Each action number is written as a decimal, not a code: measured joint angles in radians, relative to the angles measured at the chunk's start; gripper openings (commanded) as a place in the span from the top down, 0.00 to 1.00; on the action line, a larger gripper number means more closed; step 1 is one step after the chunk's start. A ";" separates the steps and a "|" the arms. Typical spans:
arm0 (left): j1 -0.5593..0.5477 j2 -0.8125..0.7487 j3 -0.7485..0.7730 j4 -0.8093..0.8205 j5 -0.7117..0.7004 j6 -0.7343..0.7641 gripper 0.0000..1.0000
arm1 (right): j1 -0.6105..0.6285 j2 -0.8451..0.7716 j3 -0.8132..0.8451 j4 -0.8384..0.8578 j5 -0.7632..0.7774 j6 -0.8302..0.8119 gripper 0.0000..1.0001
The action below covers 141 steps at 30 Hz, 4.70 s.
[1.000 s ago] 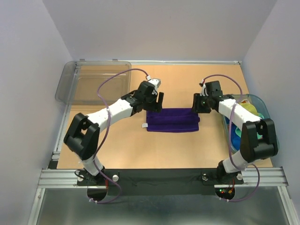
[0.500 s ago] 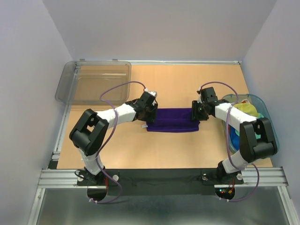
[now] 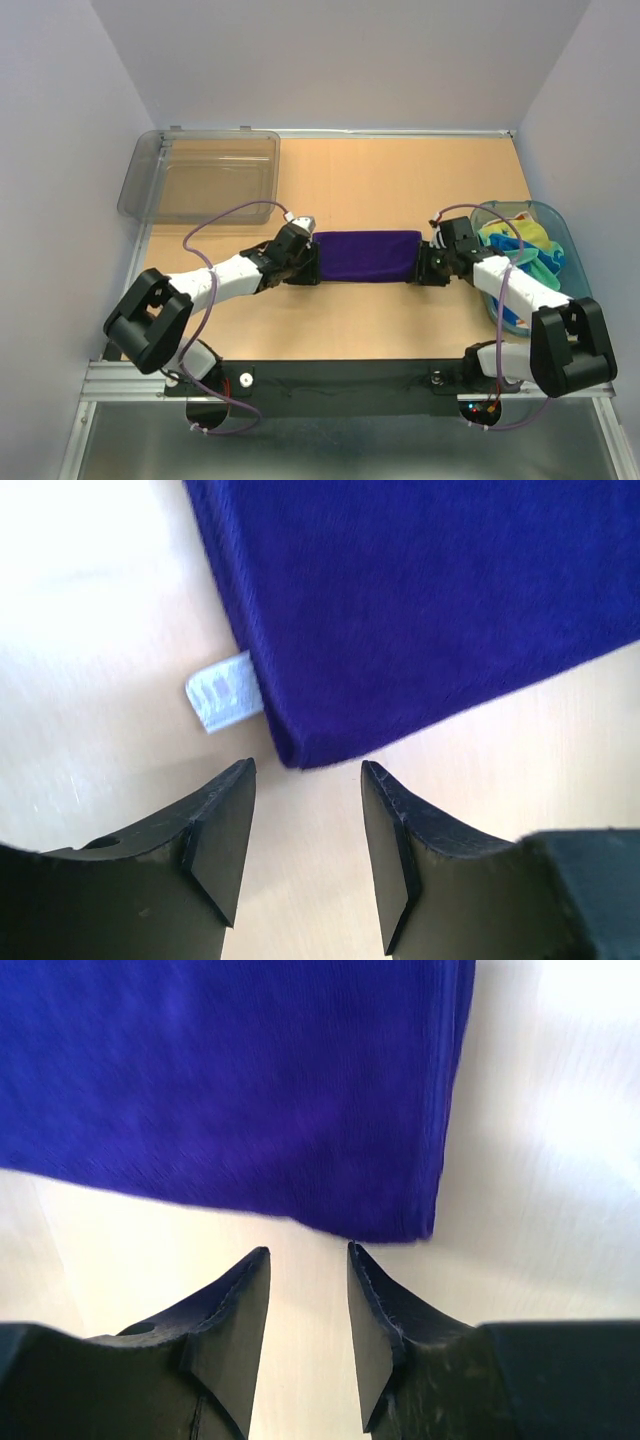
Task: Fold and stack the towels
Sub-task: Fold the towel, then neatly place the folded towel into the bin
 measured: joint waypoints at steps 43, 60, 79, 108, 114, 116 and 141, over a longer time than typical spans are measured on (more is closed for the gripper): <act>0.121 0.028 -0.192 0.340 0.076 -0.286 0.81 | -0.009 -0.180 -0.181 0.397 0.223 0.317 0.58; 0.122 0.005 -0.197 0.316 0.058 -0.291 0.58 | -0.027 0.262 -0.080 0.727 0.185 0.295 0.56; 0.462 -0.256 0.105 -0.094 -0.054 0.009 0.02 | 0.438 0.206 0.305 0.299 0.254 -0.090 0.14; 0.667 -0.360 0.018 -0.153 -0.016 0.137 0.02 | 0.819 0.806 0.818 -0.004 0.738 0.031 0.72; 0.667 -0.359 -0.003 -0.138 0.050 0.134 0.02 | 0.819 0.798 0.790 -0.005 0.785 0.071 0.99; 0.667 -0.349 -0.003 -0.132 0.097 0.121 0.02 | 0.819 0.792 0.782 -0.003 0.788 0.076 0.99; 0.385 -0.031 -0.122 0.270 0.335 -0.297 0.02 | 0.816 0.597 0.546 0.208 0.668 0.088 0.99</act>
